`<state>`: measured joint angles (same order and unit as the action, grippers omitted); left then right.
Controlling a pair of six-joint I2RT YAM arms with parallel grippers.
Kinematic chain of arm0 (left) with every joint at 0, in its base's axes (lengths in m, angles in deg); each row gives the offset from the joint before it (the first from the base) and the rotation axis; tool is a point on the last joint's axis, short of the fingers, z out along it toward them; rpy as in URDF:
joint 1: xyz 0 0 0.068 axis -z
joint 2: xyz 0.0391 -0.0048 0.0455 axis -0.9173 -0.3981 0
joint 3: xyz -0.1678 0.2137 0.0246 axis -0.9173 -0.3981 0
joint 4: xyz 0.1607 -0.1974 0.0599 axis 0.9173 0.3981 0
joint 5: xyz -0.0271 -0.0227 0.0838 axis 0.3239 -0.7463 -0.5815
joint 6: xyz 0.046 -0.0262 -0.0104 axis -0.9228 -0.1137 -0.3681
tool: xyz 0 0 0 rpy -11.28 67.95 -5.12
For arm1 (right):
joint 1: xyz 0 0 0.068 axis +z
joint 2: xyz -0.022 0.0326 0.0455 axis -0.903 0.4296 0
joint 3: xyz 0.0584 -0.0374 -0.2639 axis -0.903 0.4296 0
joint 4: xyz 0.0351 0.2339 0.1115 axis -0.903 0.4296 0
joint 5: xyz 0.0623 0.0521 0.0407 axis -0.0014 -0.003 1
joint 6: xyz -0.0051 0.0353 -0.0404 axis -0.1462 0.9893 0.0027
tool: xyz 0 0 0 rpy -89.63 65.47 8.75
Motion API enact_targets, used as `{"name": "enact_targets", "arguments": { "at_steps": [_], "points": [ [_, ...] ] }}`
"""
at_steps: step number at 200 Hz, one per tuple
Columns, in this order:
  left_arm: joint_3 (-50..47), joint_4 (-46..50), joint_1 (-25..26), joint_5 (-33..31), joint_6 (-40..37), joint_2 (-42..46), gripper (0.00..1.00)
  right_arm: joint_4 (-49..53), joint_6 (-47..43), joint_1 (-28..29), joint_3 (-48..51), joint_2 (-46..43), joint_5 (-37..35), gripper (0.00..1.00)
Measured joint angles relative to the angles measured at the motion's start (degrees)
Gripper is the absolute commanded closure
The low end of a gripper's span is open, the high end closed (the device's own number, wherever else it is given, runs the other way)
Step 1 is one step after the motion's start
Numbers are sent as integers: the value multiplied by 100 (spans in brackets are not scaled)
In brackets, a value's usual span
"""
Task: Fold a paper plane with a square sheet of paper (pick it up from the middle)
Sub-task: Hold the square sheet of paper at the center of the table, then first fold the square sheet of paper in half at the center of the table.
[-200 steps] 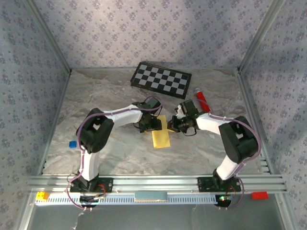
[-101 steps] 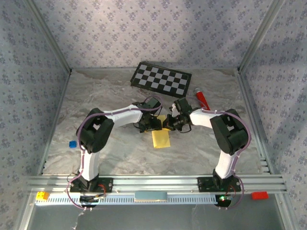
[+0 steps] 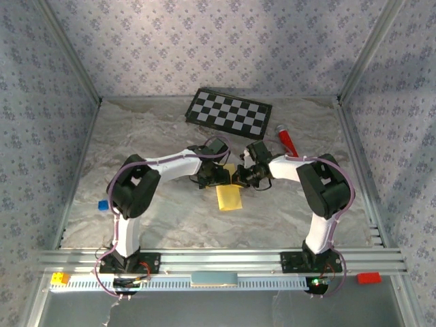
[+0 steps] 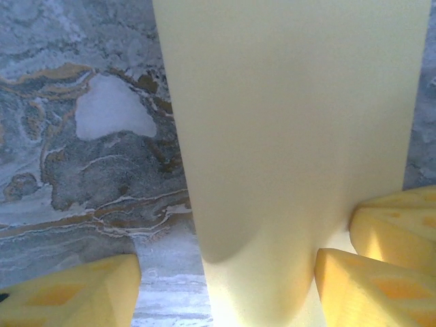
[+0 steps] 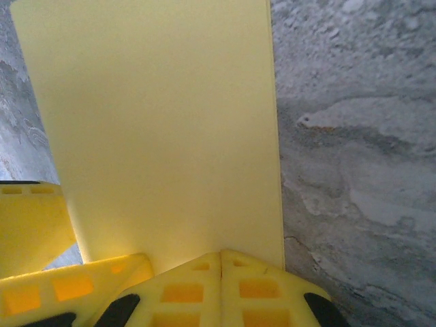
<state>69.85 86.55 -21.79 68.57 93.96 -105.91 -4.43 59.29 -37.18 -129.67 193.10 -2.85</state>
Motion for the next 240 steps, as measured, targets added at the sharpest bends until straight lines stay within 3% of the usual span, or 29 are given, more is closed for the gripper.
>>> {"name": "enact_targets", "arguments": {
  "at_steps": [23,53,71,92,145,240],
  "points": [
    [-315,-463,-17,11,0,313,32,0,-22,-11,0,0,22,100],
    [-966,-1373,-240,396,144,1207,60,0,-31,-13,0,0,31,100],
    [-1370,-2098,-428,767,330,1587,84,-2,-28,-13,0,0,31,100],
    [-1744,-2957,-612,1261,562,1598,100,-7,-26,-13,0,0,31,100],
    [-2133,-4000,-651,2037,916,1016,100,-37,-26,-13,22,0,33,100],
    [-2507,-4218,-654,2068,839,820,100,-76,-26,-22,55,-9,37,100]
  ]
}}
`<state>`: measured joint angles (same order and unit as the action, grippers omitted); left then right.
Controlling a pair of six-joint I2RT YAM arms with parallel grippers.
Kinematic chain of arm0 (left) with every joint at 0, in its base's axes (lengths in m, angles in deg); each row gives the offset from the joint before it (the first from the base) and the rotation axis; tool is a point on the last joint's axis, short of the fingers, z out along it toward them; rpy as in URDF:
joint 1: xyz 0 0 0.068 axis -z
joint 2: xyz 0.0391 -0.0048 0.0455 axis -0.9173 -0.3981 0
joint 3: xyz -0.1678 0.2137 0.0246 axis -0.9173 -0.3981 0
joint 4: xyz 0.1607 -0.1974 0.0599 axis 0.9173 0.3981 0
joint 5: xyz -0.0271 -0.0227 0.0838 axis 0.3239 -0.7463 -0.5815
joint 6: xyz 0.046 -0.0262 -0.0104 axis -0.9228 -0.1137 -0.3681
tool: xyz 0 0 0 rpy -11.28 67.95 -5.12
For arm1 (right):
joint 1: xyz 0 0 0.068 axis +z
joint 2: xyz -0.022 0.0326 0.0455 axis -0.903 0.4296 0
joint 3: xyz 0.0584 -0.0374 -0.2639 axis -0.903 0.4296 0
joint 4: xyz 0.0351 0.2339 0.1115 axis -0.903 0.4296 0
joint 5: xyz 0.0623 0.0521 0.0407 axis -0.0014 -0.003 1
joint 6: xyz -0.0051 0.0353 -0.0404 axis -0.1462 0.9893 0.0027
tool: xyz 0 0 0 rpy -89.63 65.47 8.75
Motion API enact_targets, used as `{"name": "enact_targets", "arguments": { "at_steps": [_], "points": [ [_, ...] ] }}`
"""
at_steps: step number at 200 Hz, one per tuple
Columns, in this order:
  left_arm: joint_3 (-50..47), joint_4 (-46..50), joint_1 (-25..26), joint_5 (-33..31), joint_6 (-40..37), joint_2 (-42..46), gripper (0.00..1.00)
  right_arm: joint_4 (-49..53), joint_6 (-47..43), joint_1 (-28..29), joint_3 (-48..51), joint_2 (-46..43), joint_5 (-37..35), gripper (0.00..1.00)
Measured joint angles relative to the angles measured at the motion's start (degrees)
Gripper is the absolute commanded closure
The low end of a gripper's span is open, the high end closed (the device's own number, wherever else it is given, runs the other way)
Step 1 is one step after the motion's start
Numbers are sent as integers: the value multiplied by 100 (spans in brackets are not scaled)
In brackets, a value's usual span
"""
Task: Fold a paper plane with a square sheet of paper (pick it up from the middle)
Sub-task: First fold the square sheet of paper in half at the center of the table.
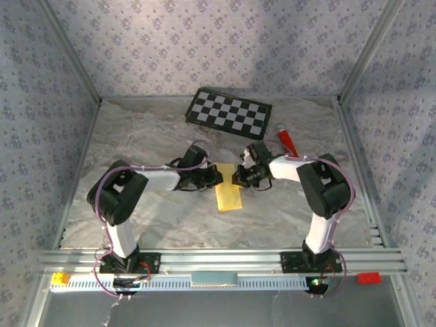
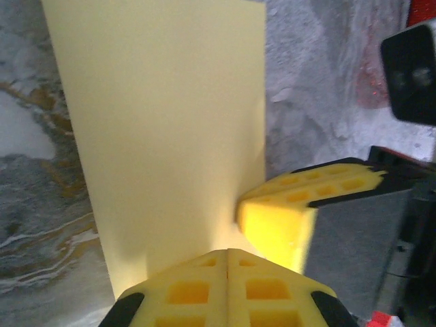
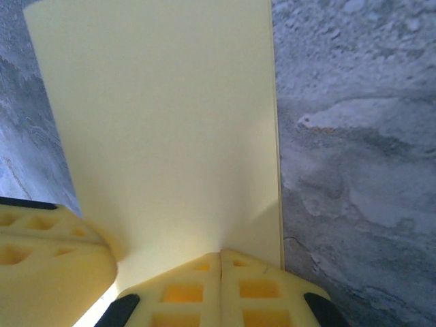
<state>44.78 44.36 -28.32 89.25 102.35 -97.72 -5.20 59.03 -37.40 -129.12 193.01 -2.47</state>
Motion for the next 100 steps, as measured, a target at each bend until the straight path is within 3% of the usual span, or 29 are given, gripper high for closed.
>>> {"name": "enact_targets", "arguments": {
  "at_steps": [100],
  "points": [
    [-302,-140,-72,-20,-260,-94,100,-136,2,0,85,-28,-2,100]
  ]
}}
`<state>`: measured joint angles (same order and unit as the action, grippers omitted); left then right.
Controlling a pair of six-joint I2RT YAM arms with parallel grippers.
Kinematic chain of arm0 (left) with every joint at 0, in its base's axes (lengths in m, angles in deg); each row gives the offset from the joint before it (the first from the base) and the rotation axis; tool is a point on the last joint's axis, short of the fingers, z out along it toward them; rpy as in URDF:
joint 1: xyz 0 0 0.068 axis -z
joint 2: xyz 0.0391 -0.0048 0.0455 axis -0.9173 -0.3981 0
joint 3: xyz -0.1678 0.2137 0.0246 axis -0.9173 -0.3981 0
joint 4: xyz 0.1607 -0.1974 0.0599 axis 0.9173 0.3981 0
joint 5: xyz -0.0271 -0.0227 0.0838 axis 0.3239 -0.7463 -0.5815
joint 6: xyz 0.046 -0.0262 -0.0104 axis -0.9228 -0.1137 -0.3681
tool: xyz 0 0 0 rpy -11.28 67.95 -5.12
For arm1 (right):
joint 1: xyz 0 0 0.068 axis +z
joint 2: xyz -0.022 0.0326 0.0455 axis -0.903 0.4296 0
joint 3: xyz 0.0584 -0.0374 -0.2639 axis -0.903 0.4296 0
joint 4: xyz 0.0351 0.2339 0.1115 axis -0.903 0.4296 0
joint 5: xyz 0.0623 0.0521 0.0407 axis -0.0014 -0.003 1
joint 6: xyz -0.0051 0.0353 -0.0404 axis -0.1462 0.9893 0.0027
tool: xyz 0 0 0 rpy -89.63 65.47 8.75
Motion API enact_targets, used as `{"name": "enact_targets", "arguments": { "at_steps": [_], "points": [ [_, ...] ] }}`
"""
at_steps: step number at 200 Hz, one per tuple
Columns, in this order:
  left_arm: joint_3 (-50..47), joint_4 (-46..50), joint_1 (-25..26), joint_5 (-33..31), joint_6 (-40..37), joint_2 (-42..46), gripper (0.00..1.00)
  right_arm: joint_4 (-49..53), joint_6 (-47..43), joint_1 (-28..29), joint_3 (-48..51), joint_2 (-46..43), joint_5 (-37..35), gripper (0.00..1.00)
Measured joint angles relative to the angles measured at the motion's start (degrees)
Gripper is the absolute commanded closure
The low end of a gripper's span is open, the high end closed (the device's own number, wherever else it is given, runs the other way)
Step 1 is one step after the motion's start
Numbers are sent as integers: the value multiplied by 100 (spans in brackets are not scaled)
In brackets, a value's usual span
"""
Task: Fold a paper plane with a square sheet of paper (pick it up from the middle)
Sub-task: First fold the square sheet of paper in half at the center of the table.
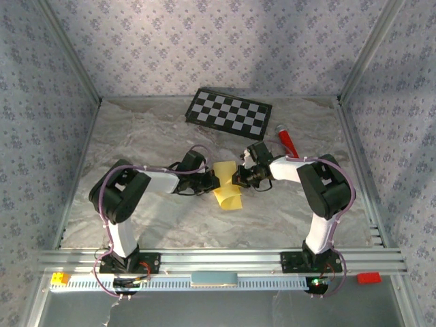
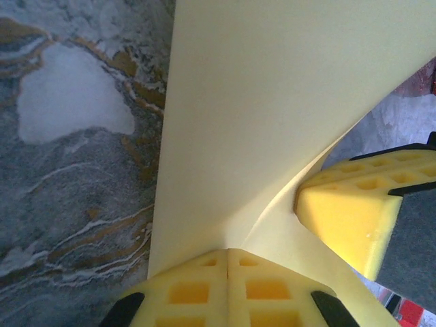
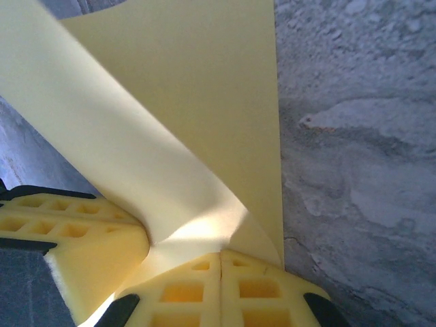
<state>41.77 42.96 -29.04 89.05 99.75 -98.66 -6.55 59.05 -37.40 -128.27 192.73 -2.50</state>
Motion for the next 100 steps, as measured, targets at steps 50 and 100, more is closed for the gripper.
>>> {"name": "enact_targets", "arguments": {
  "at_steps": [50,100],
  "points": [
    [22,352,4,90,151,310,99,0,0,0,0,-4,-2,100],
    [17,199,90,284,332,278,100,0,0,0,0,-4,-2,100]
  ]
}}
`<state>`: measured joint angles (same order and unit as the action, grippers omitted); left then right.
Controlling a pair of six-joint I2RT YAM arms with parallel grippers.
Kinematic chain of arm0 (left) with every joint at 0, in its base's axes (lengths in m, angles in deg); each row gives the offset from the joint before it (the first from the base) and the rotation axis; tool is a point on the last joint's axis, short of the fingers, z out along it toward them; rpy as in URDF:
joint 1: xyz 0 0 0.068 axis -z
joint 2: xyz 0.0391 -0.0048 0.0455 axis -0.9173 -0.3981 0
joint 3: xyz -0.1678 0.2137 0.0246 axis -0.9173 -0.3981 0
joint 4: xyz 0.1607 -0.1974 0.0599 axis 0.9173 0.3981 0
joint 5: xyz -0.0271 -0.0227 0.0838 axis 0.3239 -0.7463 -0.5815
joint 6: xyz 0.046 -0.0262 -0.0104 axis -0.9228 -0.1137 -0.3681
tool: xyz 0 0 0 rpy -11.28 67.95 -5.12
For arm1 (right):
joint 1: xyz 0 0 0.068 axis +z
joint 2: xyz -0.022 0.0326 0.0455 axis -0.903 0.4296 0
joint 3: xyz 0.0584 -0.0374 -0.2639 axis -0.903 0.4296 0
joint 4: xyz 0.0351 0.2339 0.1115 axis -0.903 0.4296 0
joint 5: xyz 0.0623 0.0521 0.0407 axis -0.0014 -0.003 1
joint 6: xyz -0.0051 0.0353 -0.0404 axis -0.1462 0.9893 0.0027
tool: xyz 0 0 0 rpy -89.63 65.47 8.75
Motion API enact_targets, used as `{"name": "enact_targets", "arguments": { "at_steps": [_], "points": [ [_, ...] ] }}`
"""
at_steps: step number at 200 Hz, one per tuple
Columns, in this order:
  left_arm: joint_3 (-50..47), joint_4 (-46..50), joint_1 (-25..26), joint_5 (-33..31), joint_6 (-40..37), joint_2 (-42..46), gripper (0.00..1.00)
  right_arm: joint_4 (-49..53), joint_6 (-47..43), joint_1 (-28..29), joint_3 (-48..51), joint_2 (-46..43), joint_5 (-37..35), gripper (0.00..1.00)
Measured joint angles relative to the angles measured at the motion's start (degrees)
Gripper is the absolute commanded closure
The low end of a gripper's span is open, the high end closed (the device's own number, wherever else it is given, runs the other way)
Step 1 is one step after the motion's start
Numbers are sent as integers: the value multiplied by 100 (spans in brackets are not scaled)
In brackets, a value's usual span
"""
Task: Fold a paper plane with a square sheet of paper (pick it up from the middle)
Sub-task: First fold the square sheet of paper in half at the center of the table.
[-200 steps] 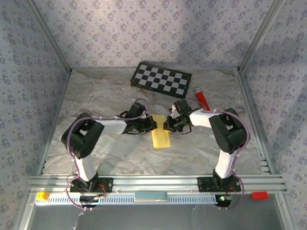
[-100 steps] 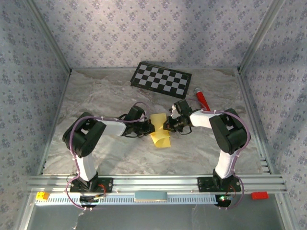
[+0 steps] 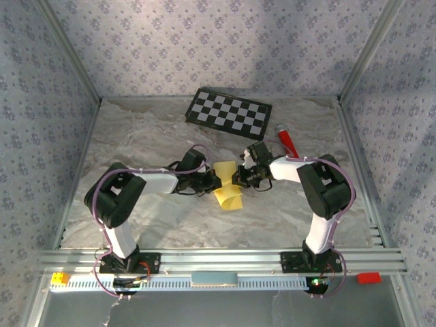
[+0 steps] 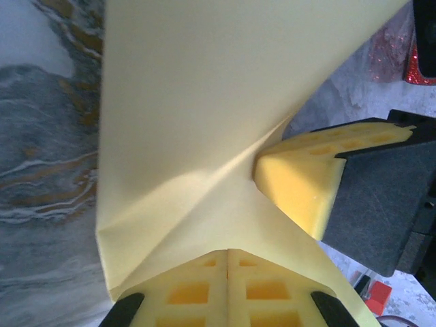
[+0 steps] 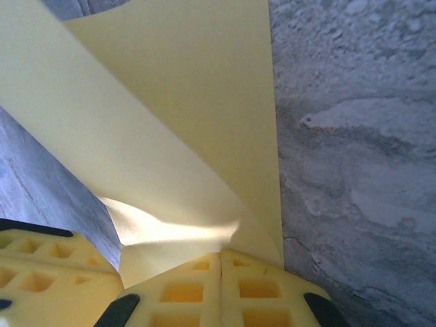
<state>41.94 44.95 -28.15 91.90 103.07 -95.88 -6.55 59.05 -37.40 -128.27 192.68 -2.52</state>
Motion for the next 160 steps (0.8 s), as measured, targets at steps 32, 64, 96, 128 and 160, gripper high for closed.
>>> {"name": "enact_targets", "arguments": {
  "at_steps": [32,64,96,128,160],
  "points": [
    [-216,-66,2,37,13,-140,100,2,-2,0,0,0,0,100],
    [-249,-103,-2,35,-83,-140,100,-17,0,0,20,-2,0,100],
    [-247,28,26,-31,-118,-55,99,-22,0,0,26,-7,0,100],
    [-232,216,90,-90,-63,94,99,-20,0,0,28,-11,-4,100],
    [-216,35,133,33,149,107,99,-20,0,0,28,-11,-4,100]
  ]
}}
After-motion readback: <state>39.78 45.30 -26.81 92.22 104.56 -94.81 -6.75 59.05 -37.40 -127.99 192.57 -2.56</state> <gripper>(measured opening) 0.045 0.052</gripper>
